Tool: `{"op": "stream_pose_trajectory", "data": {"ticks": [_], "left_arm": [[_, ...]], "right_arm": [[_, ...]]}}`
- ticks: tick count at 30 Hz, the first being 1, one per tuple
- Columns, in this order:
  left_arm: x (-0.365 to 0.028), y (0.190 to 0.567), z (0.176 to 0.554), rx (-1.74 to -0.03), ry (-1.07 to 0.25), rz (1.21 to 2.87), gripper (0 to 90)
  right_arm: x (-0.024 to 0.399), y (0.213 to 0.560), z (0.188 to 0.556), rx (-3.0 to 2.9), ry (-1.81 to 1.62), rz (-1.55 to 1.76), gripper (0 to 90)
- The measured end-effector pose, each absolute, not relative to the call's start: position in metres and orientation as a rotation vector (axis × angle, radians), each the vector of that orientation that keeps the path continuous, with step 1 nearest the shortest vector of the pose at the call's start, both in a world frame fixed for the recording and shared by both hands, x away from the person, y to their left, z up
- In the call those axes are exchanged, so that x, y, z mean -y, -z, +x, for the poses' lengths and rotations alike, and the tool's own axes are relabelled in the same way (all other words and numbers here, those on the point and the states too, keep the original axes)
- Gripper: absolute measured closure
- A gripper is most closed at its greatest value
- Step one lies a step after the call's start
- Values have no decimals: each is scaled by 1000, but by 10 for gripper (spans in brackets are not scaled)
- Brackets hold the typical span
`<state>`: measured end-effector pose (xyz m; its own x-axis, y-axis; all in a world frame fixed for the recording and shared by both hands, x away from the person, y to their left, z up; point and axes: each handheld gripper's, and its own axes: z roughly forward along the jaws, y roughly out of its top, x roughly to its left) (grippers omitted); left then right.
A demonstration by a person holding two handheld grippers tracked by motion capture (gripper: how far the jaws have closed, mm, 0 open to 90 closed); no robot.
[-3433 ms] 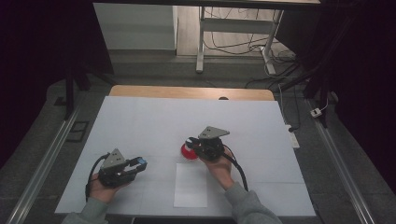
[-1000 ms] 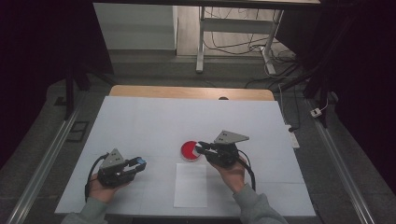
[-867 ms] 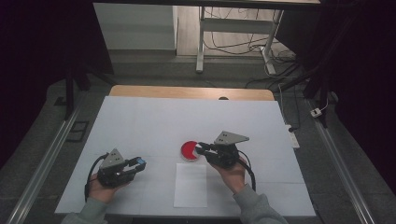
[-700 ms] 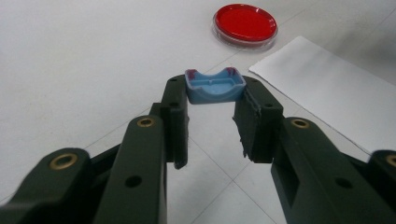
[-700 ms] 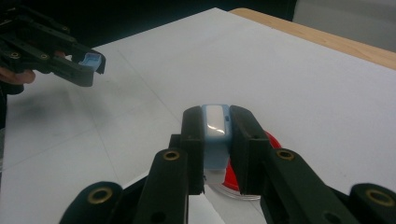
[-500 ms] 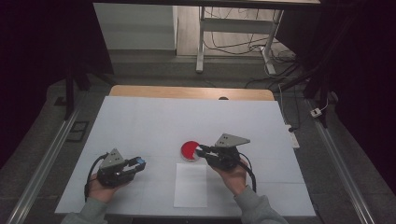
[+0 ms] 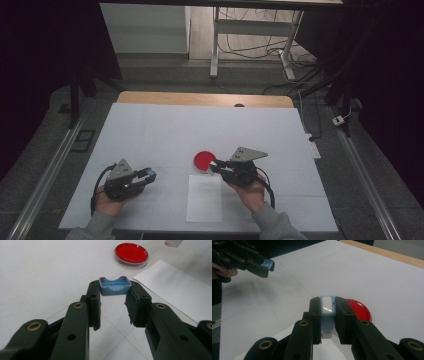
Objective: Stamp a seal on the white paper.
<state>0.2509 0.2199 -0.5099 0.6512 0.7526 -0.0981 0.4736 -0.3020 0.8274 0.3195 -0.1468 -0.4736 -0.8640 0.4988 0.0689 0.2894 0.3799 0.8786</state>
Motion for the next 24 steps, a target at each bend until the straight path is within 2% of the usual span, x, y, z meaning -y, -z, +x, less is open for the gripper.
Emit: {"op": "stream_pose_trajectory", "data": {"ticks": [24], "left_arm": [[-219, 511, 250, -958, -385, 1967, 653]], "right_arm": [[145, 483, 303, -2497, -1443, 665, 754]]}}
